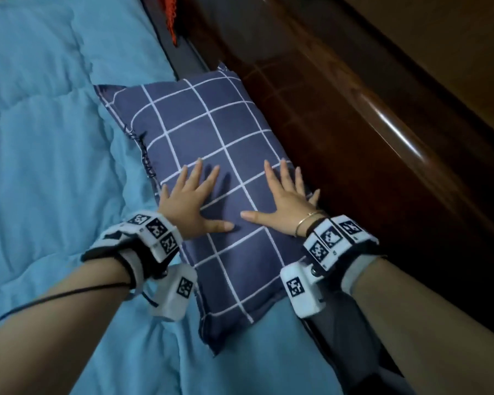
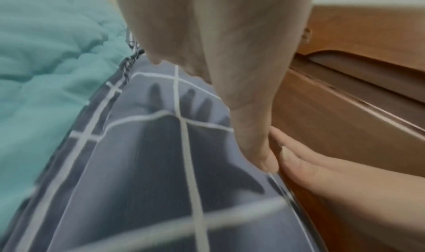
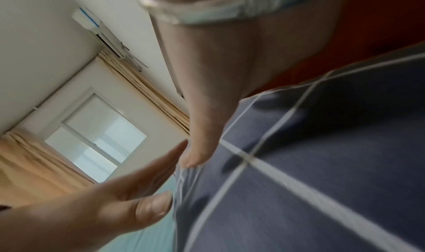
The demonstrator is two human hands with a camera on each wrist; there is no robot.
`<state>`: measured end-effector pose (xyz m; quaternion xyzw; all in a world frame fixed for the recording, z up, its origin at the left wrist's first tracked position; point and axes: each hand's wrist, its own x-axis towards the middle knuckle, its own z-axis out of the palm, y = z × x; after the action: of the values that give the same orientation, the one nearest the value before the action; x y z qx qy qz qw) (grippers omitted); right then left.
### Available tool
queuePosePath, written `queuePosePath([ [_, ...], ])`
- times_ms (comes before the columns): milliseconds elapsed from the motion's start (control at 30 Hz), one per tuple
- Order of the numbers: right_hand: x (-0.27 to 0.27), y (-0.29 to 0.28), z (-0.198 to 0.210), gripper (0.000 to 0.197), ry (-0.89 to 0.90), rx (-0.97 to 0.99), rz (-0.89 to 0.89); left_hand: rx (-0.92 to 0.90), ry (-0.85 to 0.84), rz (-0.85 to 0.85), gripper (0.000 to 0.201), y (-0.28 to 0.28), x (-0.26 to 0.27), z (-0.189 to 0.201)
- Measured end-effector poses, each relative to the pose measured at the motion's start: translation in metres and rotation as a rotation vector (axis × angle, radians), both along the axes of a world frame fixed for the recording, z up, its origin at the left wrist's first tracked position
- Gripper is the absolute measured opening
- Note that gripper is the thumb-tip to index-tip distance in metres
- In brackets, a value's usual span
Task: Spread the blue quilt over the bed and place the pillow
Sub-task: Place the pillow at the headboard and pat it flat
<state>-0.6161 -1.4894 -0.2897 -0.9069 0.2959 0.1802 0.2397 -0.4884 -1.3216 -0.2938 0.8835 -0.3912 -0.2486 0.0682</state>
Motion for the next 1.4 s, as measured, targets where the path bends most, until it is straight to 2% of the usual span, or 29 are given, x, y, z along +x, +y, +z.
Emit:
queuePosePath([
  [100,-0.031,0.024,-0.039,0.116,0.139,0.007,0.055,0.167,0.038,-0.133,0.121,0.008,-0.039,-0.033],
  [200,-0.038,0.038,-0.07,0.114,0.182,-0.027,0.065,0.249,0.068,-0.116,0.119,0.006,-0.054,-0.067],
  [267,-0.031,0.03,-0.065,0.113,0.142,-0.05,0.053,0.202,0.045,-0.068,0.118,0.003,-0.048,-0.065],
  [433,-0.031,0.023,-0.023,0.112,-0.011,-0.064,0.02,0.04,0.041,0.039,0.118,0.014,-0.045,-0.027],
  [567,-0.032,0.031,-0.012,0.109,-0.006,-0.058,0.005,0.025,0.035,0.072,0.112,0.028,-0.052,-0.016],
  [667,-0.032,0.042,-0.025,0.107,0.028,-0.044,0.063,0.047,0.059,0.049,0.106,0.037,-0.058,-0.024],
  [833,-0.028,0.056,-0.063,0.109,0.208,-0.042,0.151,0.235,0.206,-0.007,0.105,0.043,-0.064,-0.071],
  [933,-0.025,0.056,-0.063,0.106,0.189,-0.062,0.145,0.204,0.218,0.011,0.106,0.042,-0.06,-0.074],
  [1100,-0.024,0.071,-0.013,0.099,0.033,-0.058,0.061,0.058,0.15,0.152,0.098,0.067,-0.06,-0.024],
  [1200,-0.011,0.092,0.029,0.091,-0.051,-0.027,0.071,0.046,0.129,0.249,0.09,0.102,-0.061,0.016],
  [1300,0.005,0.128,0.072,0.084,-0.124,0.01,0.092,-0.022,0.097,0.343,0.084,0.147,-0.063,0.065],
  [1400,0.015,0.189,0.113,0.067,-0.194,0.063,0.168,-0.068,0.039,0.442,0.074,0.21,-0.078,0.123],
])
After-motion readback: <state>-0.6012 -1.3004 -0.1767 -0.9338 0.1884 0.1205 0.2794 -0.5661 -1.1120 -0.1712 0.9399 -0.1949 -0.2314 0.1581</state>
